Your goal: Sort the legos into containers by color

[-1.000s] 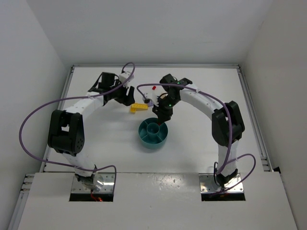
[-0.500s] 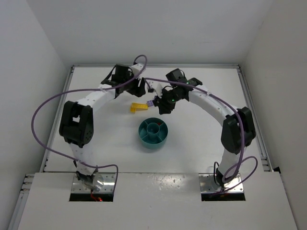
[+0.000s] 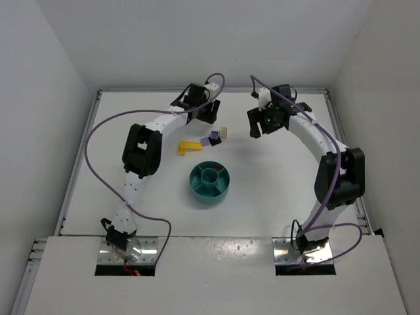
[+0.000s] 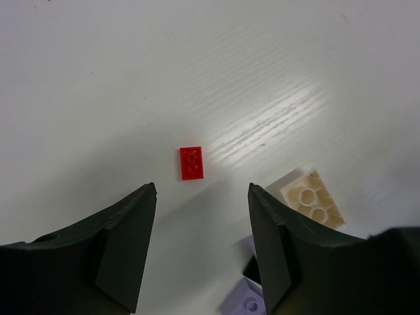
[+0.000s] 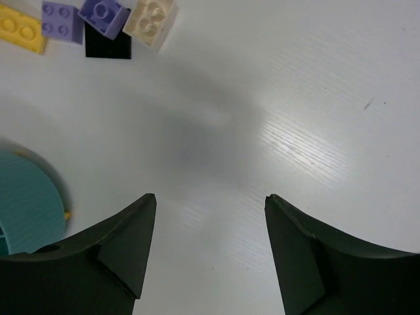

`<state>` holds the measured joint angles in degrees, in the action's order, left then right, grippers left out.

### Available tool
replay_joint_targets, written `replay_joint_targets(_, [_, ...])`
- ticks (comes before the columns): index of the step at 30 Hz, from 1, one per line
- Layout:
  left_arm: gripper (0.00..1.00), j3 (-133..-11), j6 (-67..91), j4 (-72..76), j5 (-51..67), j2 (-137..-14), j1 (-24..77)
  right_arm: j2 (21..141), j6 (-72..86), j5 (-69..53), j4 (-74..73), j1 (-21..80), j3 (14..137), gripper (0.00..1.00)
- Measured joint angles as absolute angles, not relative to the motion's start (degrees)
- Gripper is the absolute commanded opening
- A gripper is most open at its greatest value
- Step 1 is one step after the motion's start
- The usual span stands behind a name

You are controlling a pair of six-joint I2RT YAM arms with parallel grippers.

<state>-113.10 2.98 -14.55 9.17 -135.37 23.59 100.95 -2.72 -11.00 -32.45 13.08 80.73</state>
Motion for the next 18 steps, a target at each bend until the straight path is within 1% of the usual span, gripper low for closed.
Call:
replay_joint_targets(8, [0.65,-119.4,3.7,-15.9,5.0,-142.2,23.6,100.5,-0.4,-10.8,-32.1,10.1,80.4,0.68])
replay_joint_targets(13, [0.55,-120.6,3.8,-15.8,4.4,-143.6,23.6,100.4,0.1,-11.1,-32.1,8.9,80.2,0.68])
replay_joint_targets(15, [0.47,-120.7,3.9,-15.8,4.3,-144.0,23.6,100.4,0.2,-11.2,-32.2,8.3,80.2,0.68])
replay_joint_targets(17, [0.47,-120.7,3.8,-15.9,4.2,-144.6,23.6,100.4,0.3,-11.3,-32.1,8.1,80.2,0.68])
replay_joint_targets(18, [0.45,-120.7,3.7,-15.8,4.1,-144.8,23.6,100.4,0.3,-11.5,-32.1,8.0,80.2,0.68])
